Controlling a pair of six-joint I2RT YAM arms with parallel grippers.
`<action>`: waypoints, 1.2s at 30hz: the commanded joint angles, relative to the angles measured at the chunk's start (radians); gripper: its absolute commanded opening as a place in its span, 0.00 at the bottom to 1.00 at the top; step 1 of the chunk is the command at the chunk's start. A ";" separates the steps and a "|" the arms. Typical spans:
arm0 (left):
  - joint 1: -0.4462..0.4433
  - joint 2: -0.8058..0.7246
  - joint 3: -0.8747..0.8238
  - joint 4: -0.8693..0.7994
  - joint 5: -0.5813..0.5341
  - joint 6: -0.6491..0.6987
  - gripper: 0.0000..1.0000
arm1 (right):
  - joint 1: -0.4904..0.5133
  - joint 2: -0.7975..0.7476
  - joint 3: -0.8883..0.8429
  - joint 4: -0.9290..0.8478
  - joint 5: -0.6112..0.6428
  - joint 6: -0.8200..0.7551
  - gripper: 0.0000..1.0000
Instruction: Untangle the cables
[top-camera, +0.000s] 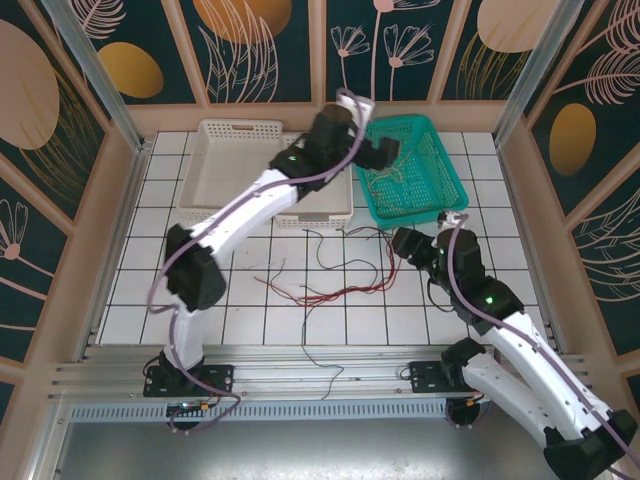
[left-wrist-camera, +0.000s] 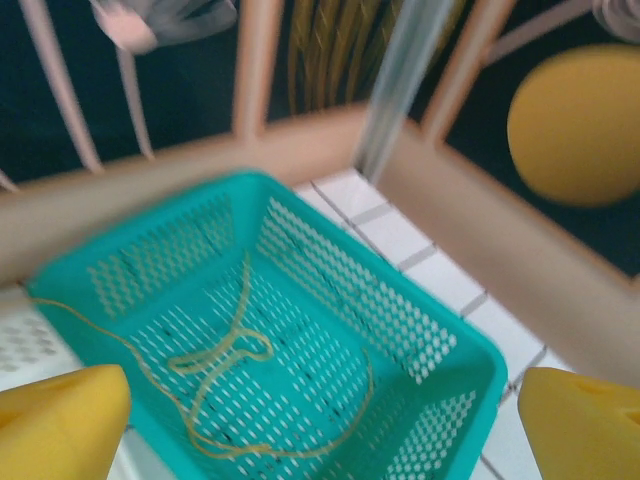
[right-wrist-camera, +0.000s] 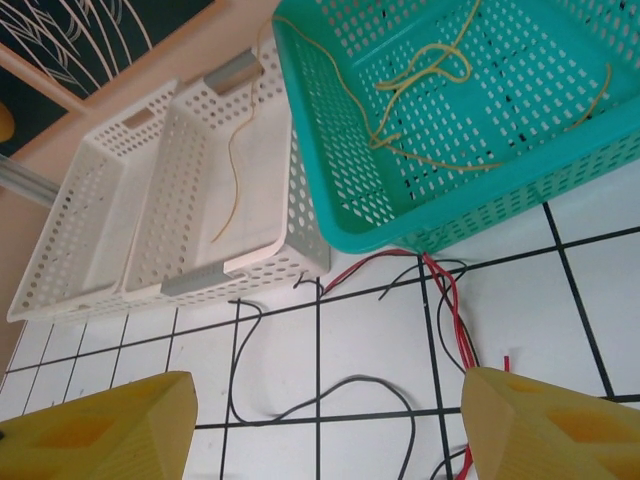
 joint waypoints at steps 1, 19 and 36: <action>0.031 -0.178 -0.132 0.148 -0.141 -0.042 0.99 | -0.046 0.092 0.045 0.083 -0.174 -0.037 0.71; 0.006 -0.659 -1.051 0.192 -0.004 -0.242 0.97 | -0.083 0.629 0.345 0.202 -0.294 -0.120 0.71; -0.183 -0.542 -1.172 -0.143 0.122 -0.181 0.94 | -0.095 0.574 0.303 0.172 -0.255 -0.165 0.71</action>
